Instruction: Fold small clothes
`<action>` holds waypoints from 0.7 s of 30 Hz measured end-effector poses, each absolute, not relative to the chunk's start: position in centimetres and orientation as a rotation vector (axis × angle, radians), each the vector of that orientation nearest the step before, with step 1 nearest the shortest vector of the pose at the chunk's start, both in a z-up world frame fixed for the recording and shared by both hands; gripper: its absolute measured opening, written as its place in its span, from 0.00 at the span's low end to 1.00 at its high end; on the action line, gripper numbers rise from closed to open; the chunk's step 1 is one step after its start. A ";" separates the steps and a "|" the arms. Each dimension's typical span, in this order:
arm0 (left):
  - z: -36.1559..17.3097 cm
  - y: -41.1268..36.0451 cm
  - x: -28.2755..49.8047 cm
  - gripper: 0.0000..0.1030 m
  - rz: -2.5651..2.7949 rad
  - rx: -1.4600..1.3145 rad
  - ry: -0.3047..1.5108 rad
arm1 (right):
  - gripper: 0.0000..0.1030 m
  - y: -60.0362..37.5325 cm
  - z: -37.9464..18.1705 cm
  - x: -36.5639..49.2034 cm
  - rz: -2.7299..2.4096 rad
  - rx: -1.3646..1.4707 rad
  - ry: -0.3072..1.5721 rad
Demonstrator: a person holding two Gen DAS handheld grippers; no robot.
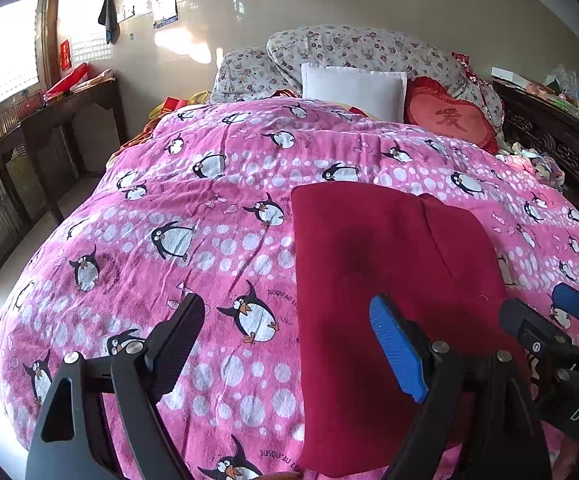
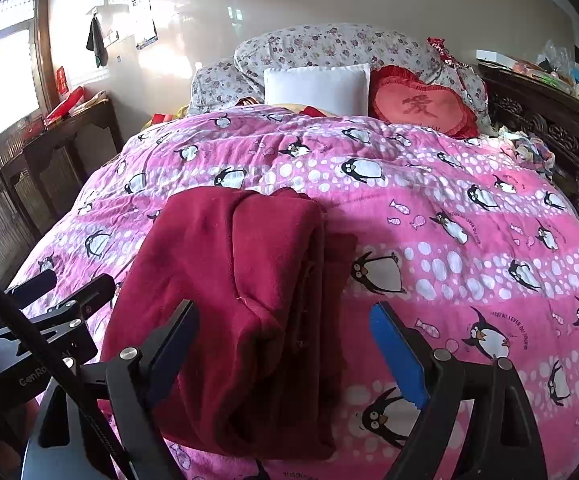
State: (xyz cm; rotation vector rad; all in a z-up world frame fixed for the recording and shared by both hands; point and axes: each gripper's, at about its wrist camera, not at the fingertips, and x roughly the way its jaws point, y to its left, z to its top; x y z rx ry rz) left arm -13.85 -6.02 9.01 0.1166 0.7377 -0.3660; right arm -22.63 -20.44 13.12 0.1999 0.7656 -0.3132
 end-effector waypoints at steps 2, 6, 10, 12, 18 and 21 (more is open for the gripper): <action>9.0 -6.1 -13.9 0.82 -0.366 0.120 0.738 | 0.88 -20.4 13.1 -22.6 -0.312 0.197 0.766; 8.8 -6.3 -13.7 0.82 -0.374 0.127 0.743 | 0.88 -20.2 13.1 -22.3 -0.305 0.193 0.771; 8.8 -6.3 -13.6 0.82 -0.375 0.128 0.744 | 0.88 -20.0 13.3 -22.2 -0.301 0.190 0.771; 8.8 -6.3 -13.6 0.82 -0.375 0.127 0.745 | 0.89 -20.0 13.3 -22.1 -0.301 0.190 0.770; 8.5 -6.2 -13.3 0.82 -0.378 0.120 0.755 | 0.89 -19.9 13.1 -21.9 -0.295 0.192 0.779; 8.4 -6.2 -13.2 0.82 -0.379 0.122 0.756 | 0.89 -19.8 13.0 -21.8 -0.294 0.189 0.783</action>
